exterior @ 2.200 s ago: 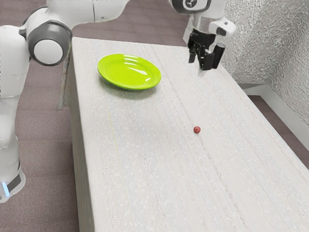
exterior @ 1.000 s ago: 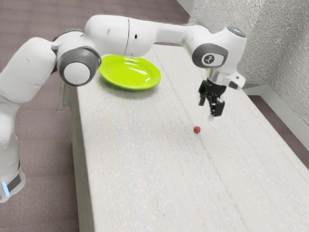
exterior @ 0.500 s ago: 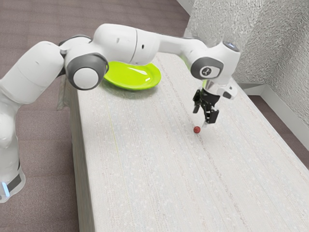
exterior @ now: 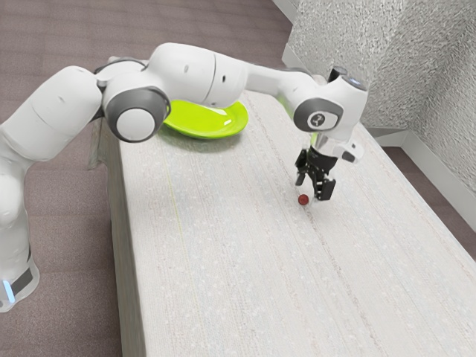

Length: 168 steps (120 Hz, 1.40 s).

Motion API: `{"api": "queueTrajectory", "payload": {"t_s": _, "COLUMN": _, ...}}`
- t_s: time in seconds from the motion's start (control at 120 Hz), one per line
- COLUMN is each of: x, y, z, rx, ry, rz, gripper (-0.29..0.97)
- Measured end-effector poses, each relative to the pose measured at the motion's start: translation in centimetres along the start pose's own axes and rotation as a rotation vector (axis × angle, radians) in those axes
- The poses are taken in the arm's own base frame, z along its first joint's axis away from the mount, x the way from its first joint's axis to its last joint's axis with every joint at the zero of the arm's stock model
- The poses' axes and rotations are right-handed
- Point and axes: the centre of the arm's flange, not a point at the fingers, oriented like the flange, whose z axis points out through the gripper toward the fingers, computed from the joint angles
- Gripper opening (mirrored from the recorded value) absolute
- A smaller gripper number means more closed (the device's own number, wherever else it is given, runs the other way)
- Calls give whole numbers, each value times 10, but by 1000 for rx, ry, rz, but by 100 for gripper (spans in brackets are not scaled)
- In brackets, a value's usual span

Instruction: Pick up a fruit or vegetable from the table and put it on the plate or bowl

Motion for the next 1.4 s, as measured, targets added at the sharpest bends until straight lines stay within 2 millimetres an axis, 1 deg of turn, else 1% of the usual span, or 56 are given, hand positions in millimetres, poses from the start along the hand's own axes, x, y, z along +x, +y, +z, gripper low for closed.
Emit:
{"api": "queueTrajectory", "payload": {"t_s": 0.2, "x": 2, "y": 0, "z": 4, "rx": -6, "ry": 1, "rz": -2, "gripper": 68}}
{"api": "queueTrajectory", "payload": {"t_s": 0.533, "x": 3, "y": -3, "z": 18, "rx": 2, "ry": -17, "rz": -6, "gripper": 67}}
{"api": "queueTrajectory", "payload": {"t_s": 0.6, "x": 3, "y": -3, "z": 19, "rx": 2, "ry": -17, "rz": -6, "gripper": 62}}
{"api": "queueTrajectory", "payload": {"t_s": 0.825, "x": 3, "y": -4, "z": 20, "rx": 2, "ry": -21, "rz": -11, "gripper": 39}}
{"api": "queueTrajectory", "payload": {"t_s": 1.058, "x": 3, "y": -8, "z": 20, "rx": 2, "ry": -20, "rz": -20, "gripper": 21}}
{"api": "queueTrajectory", "payload": {"t_s": 1.267, "x": 3, "y": -7, "z": 19, "rx": 4, "ry": -18, "rz": -21, "gripper": 17}}
{"api": "queueTrajectory", "payload": {"t_s": 1.4, "x": 2, "y": -6, "z": 9, "rx": 5, "ry": -3, "rz": -21, "gripper": 17}}
